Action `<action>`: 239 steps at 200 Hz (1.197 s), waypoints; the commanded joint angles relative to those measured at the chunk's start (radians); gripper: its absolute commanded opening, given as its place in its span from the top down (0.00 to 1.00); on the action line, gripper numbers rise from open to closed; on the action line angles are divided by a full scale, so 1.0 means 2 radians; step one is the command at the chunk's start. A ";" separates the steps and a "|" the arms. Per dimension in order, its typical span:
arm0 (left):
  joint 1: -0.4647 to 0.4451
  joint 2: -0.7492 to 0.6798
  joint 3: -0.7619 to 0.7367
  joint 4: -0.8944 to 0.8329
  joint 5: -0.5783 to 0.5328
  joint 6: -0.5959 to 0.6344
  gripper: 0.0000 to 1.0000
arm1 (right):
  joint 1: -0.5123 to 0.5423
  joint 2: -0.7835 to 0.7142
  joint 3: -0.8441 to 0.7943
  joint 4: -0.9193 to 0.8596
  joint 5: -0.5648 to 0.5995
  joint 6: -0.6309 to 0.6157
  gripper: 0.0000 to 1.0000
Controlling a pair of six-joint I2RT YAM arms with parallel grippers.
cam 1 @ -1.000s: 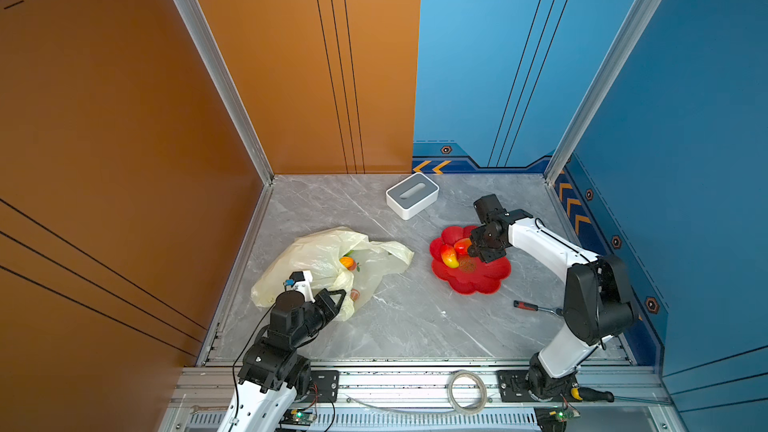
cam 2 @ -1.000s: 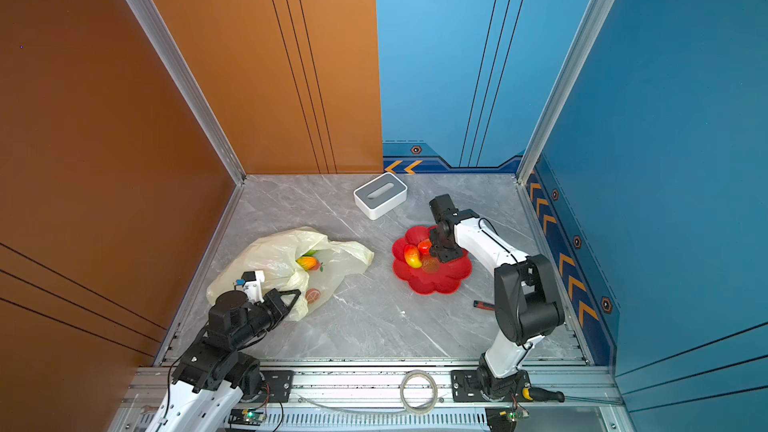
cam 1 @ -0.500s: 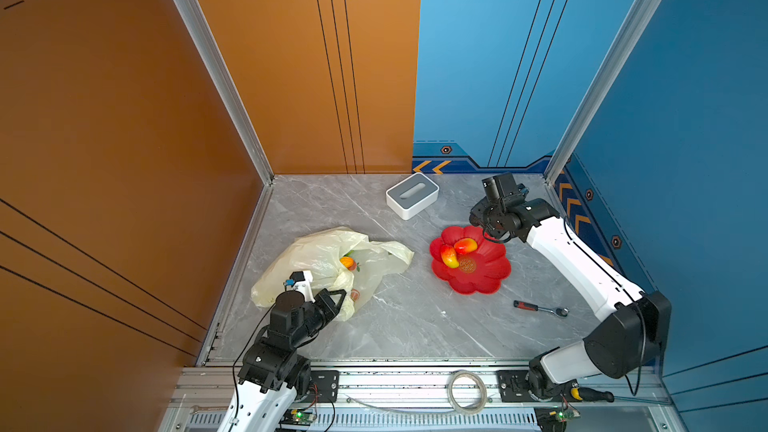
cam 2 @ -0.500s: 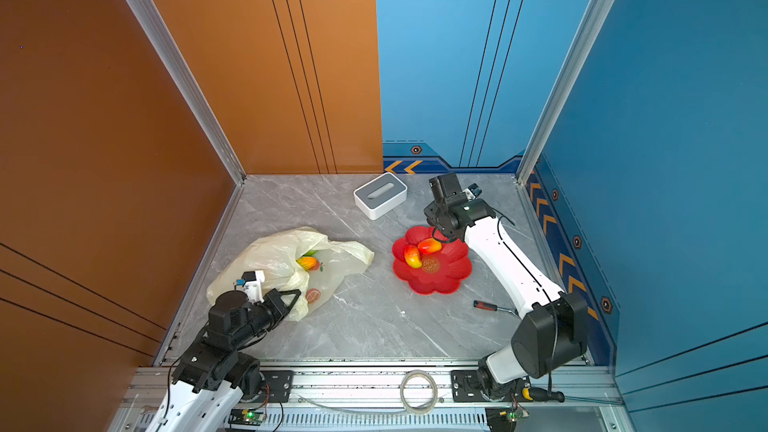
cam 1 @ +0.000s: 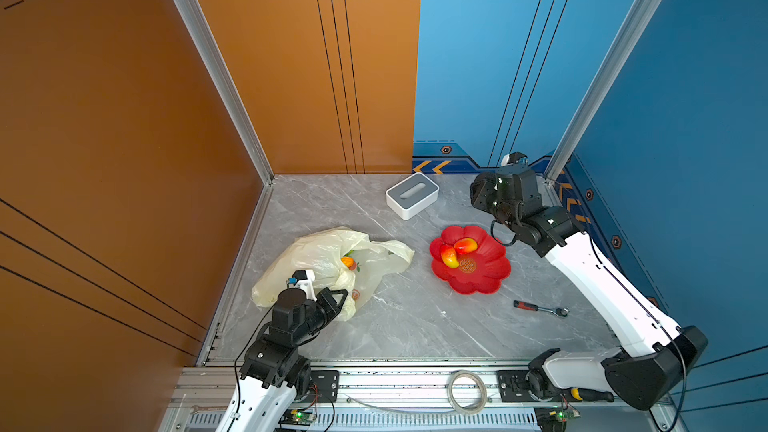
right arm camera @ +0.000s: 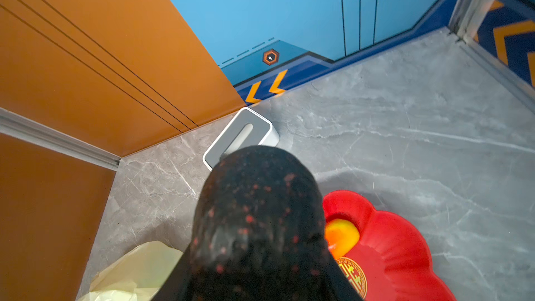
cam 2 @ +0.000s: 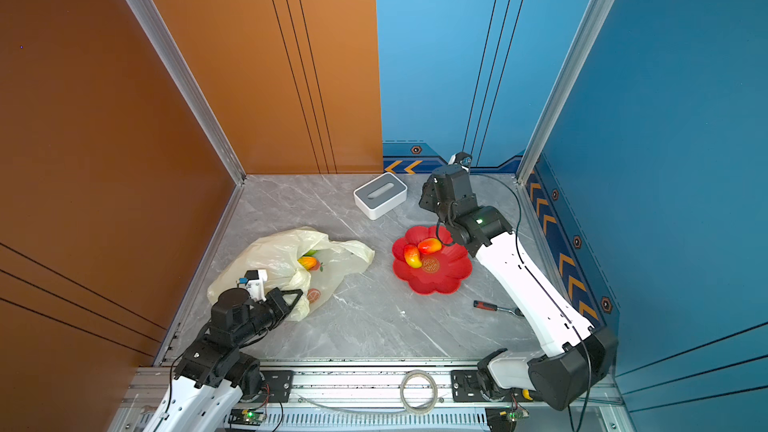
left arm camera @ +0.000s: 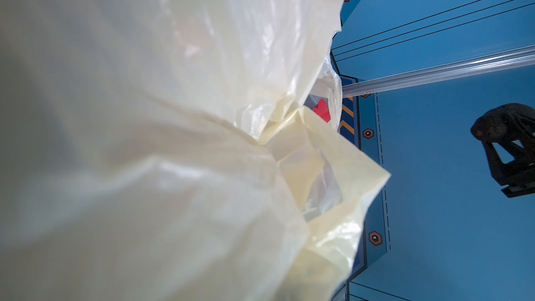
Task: Place the fruits into the plastic bag
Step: 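Lift the dark avocado out of the bowl with the right gripper, then carry the avocado over to the bag mouth held by the left gripper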
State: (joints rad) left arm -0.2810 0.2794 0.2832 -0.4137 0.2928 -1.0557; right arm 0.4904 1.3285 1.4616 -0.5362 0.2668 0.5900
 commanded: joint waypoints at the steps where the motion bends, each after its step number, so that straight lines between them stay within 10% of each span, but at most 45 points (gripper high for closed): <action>1: 0.006 0.004 0.002 0.013 0.009 0.006 1.00 | 0.013 -0.020 0.024 0.045 0.002 -0.101 0.73; 239: 0.007 0.007 0.021 -0.003 0.008 0.009 1.00 | 0.234 0.039 0.037 0.096 -0.153 -0.293 0.71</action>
State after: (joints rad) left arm -0.2794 0.2901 0.2897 -0.4091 0.2966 -1.0554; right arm 0.9218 1.3689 1.5124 -0.3031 -0.0101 0.0399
